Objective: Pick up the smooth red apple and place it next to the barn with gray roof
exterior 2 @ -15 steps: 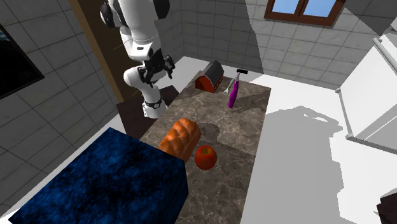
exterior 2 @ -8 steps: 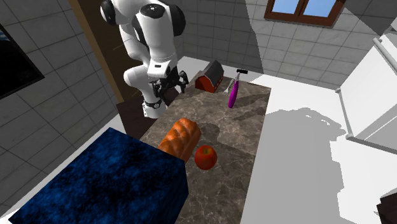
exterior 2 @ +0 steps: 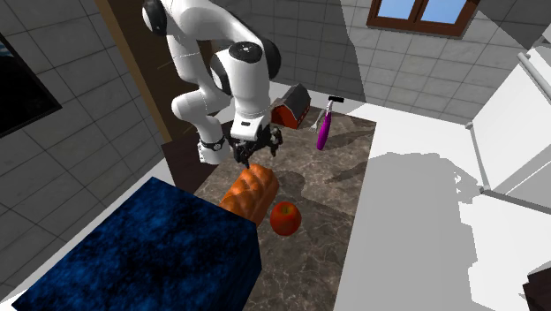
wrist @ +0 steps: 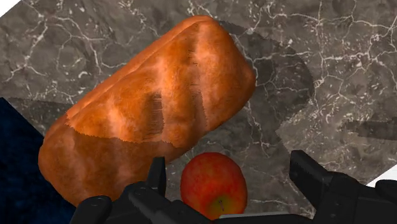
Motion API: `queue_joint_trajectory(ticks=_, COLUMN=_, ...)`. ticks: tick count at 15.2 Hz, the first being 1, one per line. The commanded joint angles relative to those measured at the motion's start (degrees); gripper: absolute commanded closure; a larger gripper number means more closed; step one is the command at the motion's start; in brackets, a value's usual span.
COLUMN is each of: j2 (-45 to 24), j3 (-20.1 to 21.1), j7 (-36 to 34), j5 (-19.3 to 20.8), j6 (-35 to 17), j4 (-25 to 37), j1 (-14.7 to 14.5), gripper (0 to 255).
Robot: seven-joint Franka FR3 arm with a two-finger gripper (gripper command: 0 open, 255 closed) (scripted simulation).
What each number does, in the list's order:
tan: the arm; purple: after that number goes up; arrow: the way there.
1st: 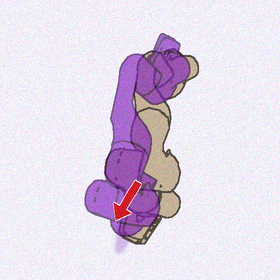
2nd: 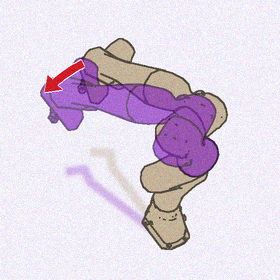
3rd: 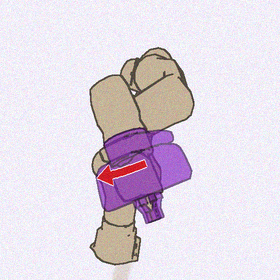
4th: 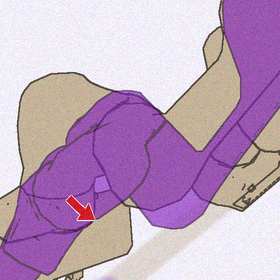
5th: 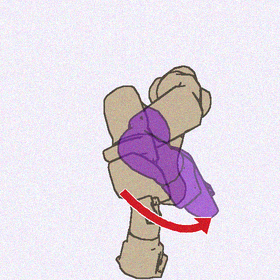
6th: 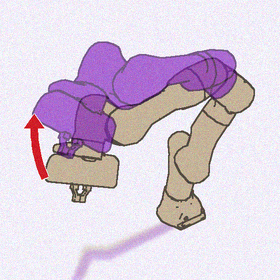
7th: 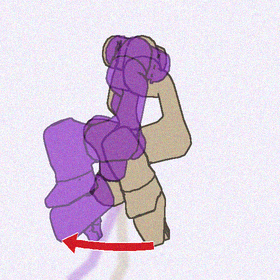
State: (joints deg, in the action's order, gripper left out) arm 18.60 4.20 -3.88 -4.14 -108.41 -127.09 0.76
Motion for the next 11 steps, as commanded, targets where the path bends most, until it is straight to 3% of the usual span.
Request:
queue_joint_trajectory(ticks=1, j2=-4.3, j3=0.8, j7=-1.6, j5=0.7, j6=-2.8, j4=1.9, j1=0.0, gripper=0)
queue_joint_trajectory(ticks=11, j2=-23.0, j3=2.5, j7=-8.5, j5=5.5, j6=-11.0, j4=13.7, j1=-0.4, gripper=0)
